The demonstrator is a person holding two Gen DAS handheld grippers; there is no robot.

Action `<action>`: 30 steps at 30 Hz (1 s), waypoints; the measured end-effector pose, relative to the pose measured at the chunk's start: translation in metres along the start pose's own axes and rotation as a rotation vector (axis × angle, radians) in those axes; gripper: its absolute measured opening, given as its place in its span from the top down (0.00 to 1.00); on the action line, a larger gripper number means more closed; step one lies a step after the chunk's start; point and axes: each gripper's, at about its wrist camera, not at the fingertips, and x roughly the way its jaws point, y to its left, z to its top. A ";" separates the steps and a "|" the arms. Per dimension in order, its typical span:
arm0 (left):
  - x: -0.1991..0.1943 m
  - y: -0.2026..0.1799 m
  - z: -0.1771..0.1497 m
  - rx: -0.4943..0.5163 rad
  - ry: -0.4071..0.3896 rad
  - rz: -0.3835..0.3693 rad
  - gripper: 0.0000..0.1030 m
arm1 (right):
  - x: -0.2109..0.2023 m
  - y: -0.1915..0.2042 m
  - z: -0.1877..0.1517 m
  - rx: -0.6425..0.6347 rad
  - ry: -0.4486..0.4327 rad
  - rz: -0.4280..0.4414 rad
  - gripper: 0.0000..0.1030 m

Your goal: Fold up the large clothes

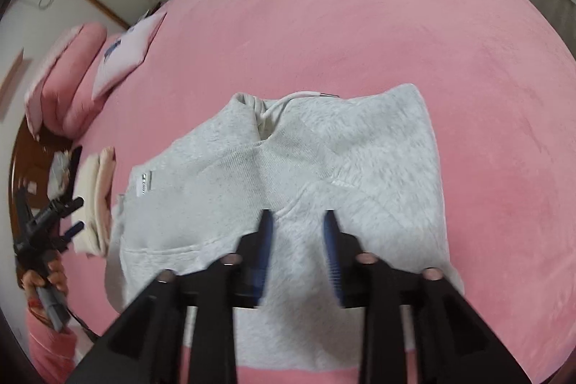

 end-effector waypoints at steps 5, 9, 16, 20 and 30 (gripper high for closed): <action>0.009 -0.006 -0.005 0.102 0.063 0.004 0.26 | 0.037 -0.013 -0.006 -0.148 0.045 -0.012 0.29; 0.037 -0.008 -0.007 0.171 0.135 0.052 0.26 | 0.086 -0.010 0.003 -0.228 0.169 -0.020 0.29; 0.087 0.000 -0.011 0.220 0.283 0.052 0.22 | 0.114 -0.025 0.016 -0.224 0.212 0.089 0.57; 0.104 -0.002 -0.012 0.248 0.284 0.077 0.22 | 0.111 -0.042 0.023 -0.165 0.226 0.076 0.91; 0.104 -0.003 -0.006 0.151 0.193 0.065 0.89 | 0.061 -0.058 0.031 -0.131 -0.002 0.045 0.94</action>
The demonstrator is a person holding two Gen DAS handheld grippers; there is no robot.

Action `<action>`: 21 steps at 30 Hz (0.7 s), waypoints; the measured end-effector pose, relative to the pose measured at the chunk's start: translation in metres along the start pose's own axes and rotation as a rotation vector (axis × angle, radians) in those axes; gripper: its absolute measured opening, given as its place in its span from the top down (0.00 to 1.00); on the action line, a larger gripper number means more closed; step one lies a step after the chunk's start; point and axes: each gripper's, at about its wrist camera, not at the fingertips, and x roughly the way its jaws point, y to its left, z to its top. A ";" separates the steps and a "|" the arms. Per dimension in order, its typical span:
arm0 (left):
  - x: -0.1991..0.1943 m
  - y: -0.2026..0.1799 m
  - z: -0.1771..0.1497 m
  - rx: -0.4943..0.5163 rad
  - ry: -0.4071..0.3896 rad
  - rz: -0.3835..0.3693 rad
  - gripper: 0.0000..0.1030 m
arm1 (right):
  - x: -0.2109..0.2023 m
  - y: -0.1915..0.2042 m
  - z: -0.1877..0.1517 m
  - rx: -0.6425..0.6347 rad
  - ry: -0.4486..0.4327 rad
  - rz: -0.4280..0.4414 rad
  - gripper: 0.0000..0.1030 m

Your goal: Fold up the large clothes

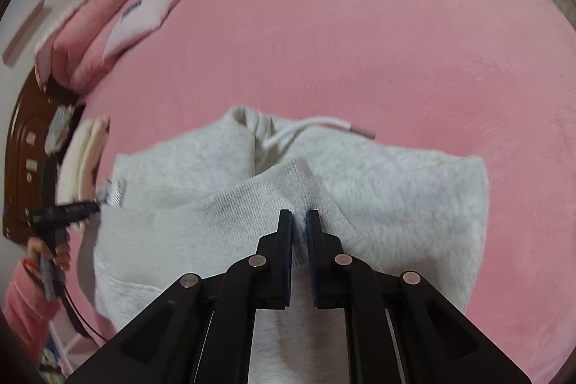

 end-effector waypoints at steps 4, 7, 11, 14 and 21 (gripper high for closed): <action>-0.031 -0.010 -0.015 0.016 -0.134 0.030 0.90 | -0.028 -0.002 0.006 -0.005 -0.099 -0.024 0.94; -0.067 -0.006 -0.021 -0.035 -0.238 0.014 0.90 | -0.048 -0.004 0.011 -0.009 -0.169 -0.034 0.95; -0.090 -0.003 -0.012 -0.044 -0.264 0.006 0.91 | -0.080 -0.023 0.034 0.020 -0.313 -0.132 1.00; -0.076 -0.005 0.000 -0.028 -0.223 0.054 0.91 | -0.086 -0.058 0.057 0.139 -0.350 -0.116 1.00; -0.030 0.010 0.018 -0.271 -0.098 -0.002 0.82 | -0.050 -0.069 0.070 0.148 -0.196 -0.089 1.00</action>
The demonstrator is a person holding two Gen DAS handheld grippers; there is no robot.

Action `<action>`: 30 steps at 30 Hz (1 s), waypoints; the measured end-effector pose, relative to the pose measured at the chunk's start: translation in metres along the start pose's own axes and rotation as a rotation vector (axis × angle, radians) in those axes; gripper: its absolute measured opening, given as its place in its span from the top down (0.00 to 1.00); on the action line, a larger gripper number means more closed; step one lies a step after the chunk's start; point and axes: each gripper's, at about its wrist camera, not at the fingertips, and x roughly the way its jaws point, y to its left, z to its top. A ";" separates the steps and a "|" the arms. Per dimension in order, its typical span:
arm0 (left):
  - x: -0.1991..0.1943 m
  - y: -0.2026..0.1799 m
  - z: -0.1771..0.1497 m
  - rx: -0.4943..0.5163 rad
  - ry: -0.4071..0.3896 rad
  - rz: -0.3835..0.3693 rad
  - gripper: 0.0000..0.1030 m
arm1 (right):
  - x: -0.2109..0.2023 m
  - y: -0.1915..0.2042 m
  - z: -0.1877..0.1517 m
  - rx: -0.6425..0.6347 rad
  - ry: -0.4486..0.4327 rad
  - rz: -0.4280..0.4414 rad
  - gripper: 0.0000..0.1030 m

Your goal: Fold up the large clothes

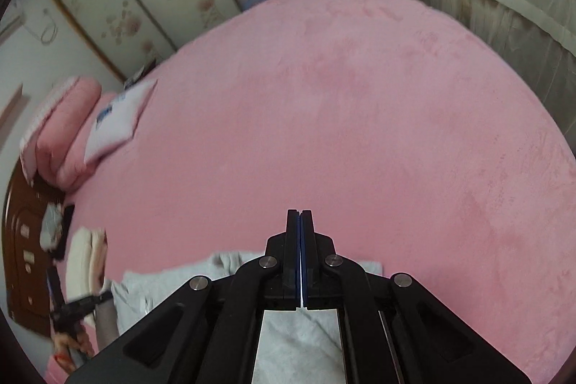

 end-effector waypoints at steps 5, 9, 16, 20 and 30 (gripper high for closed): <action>-0.042 -0.002 -0.011 0.029 -0.086 -0.006 0.27 | 0.040 0.026 -0.028 -0.051 0.148 0.092 0.99; -0.080 -0.016 -0.029 0.147 -0.121 -0.044 0.27 | 0.078 0.043 -0.048 -0.158 0.303 0.106 0.69; -0.112 -0.039 -0.089 0.228 -0.054 -0.171 0.27 | 0.144 0.064 -0.097 -0.395 0.441 -0.022 0.57; -0.105 -0.052 -0.108 0.243 -0.023 -0.156 0.27 | 0.161 0.061 -0.102 -0.425 0.429 -0.057 0.55; -0.099 -0.059 -0.140 0.201 0.041 -0.166 0.27 | 0.185 0.010 -0.091 -0.189 0.441 -0.011 0.51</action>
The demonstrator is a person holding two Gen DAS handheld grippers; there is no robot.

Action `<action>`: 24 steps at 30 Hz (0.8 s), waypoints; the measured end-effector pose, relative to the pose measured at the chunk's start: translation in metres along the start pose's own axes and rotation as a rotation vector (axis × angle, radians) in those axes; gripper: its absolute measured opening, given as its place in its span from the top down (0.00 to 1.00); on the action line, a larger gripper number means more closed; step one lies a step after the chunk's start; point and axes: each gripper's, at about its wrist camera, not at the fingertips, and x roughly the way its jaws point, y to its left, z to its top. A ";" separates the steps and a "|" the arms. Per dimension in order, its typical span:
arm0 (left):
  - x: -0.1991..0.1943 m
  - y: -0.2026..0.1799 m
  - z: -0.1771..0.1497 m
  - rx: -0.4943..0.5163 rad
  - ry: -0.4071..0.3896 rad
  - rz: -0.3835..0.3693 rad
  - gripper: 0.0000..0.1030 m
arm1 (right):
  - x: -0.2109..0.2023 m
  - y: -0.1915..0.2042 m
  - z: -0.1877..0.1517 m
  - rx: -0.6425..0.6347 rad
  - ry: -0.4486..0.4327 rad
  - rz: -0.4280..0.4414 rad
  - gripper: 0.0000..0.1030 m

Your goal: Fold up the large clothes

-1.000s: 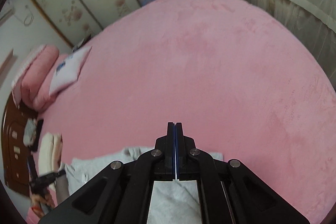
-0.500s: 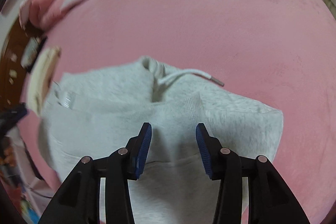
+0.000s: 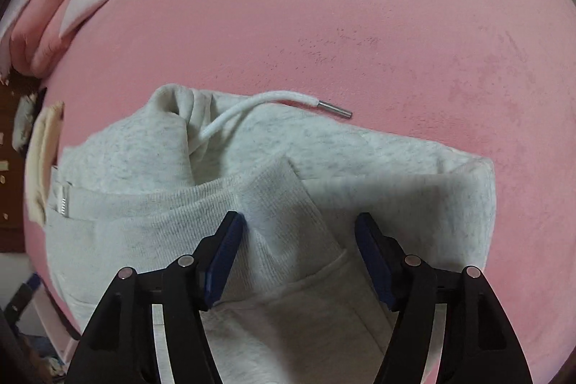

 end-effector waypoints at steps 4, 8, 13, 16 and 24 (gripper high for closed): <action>0.006 -0.002 -0.006 -0.011 0.028 -0.002 0.27 | -0.001 0.002 -0.009 -0.059 -0.039 0.001 0.90; 0.011 -0.019 -0.016 0.010 0.073 -0.019 0.27 | -0.044 0.001 -0.029 -0.022 -0.245 -0.044 0.92; 0.014 -0.049 -0.028 0.102 0.090 -0.039 0.27 | -0.079 -0.012 -0.049 0.017 -0.415 -0.099 0.92; 0.015 -0.063 -0.032 0.139 0.091 -0.066 0.27 | -0.069 -0.019 -0.042 0.009 -0.414 -0.164 0.93; 0.045 -0.061 -0.034 0.140 0.138 0.009 0.27 | 0.022 -0.055 -0.001 0.277 -0.230 -0.187 0.91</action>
